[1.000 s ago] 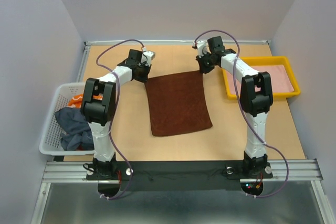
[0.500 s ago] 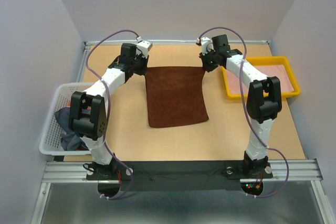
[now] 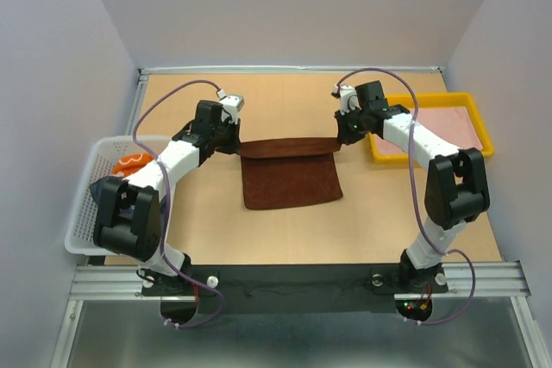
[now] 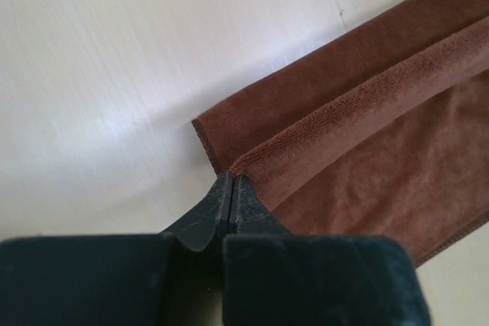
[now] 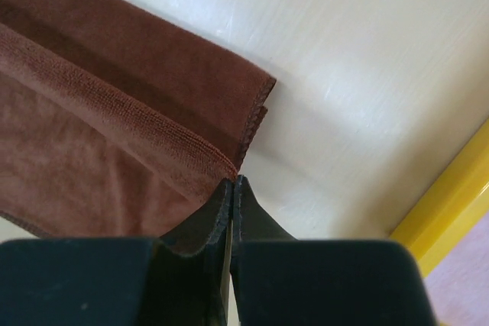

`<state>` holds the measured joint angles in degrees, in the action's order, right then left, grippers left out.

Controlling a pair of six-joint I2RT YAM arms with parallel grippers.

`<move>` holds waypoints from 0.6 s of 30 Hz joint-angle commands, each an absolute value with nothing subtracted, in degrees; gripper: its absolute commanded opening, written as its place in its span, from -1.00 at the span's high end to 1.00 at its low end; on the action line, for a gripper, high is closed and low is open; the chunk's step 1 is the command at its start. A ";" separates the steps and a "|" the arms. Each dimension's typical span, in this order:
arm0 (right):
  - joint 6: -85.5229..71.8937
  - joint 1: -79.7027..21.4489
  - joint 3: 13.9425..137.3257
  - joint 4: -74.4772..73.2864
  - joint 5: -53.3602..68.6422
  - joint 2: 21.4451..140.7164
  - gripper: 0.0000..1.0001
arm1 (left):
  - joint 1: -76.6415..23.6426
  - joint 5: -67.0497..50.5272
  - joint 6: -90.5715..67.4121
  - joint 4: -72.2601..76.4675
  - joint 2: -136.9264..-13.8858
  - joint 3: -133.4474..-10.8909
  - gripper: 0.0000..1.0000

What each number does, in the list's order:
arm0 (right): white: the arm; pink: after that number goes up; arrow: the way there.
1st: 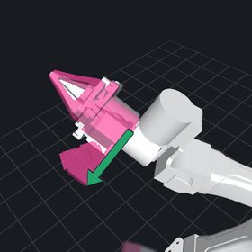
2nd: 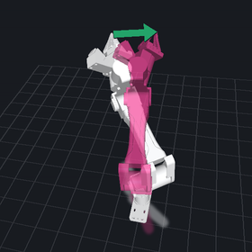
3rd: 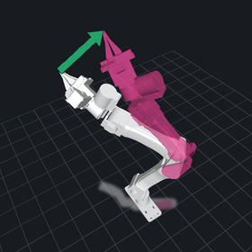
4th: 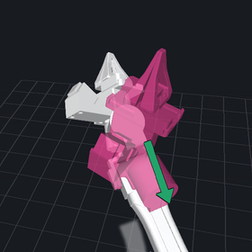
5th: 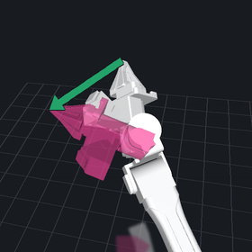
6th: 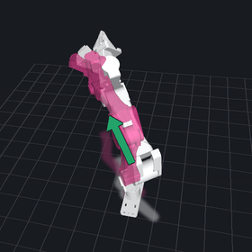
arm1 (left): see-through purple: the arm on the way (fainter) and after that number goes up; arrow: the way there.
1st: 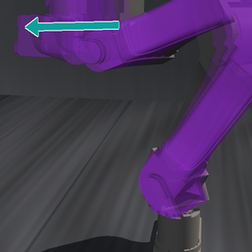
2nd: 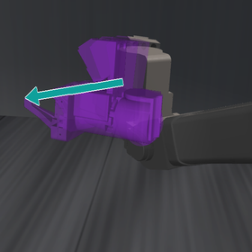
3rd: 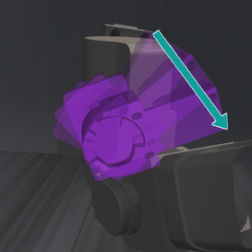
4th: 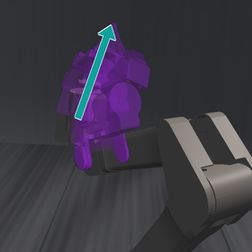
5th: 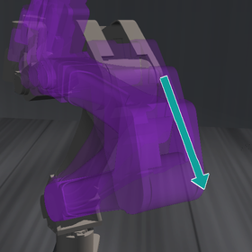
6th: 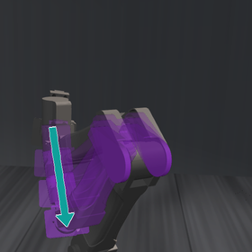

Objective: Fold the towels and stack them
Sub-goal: Fold the towel

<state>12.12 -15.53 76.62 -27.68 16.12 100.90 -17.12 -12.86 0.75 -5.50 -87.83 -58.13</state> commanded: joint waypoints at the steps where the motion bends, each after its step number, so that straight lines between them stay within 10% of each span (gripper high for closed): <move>1: 6.69 -15.91 72.61 -26.37 15.73 94.76 0.99 | -17.75 -11.16 -4.48 -6.85 -82.36 -54.59 1.00; 18: 0.26 -15.91 61.88 -26.72 15.47 87.63 0.99 | -20.74 -9.67 -17.84 -11.86 -75.32 -46.85 1.00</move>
